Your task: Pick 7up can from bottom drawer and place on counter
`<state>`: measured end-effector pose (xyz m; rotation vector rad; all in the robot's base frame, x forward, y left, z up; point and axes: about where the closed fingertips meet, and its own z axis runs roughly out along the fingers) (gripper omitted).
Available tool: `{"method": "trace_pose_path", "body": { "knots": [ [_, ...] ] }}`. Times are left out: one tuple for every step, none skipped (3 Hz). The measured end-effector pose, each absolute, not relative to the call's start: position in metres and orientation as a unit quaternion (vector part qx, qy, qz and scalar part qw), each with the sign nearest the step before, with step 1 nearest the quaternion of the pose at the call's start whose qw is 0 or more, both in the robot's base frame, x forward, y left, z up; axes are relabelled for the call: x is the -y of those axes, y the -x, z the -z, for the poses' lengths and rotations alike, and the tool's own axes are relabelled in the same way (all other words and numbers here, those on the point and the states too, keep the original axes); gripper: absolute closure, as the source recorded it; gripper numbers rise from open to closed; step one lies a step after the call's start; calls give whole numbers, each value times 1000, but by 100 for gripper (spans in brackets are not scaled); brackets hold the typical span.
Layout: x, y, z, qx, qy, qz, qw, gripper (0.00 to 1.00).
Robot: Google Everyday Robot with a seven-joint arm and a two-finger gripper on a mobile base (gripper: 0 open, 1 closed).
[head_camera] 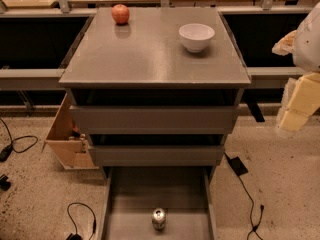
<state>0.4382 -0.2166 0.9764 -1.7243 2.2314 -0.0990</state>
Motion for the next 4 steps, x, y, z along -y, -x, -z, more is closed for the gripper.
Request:
{"method": "trace_pose_path", "body": {
  "knots": [
    [217,-438,-976,-781,603,35,159,0],
    [220,-447,-955,-786,590,18,185,0],
    [220,-442,-885,-784,577,-48,222,0],
    [219,-428,-800,-774,558,-121,273,0]
  ]
}}
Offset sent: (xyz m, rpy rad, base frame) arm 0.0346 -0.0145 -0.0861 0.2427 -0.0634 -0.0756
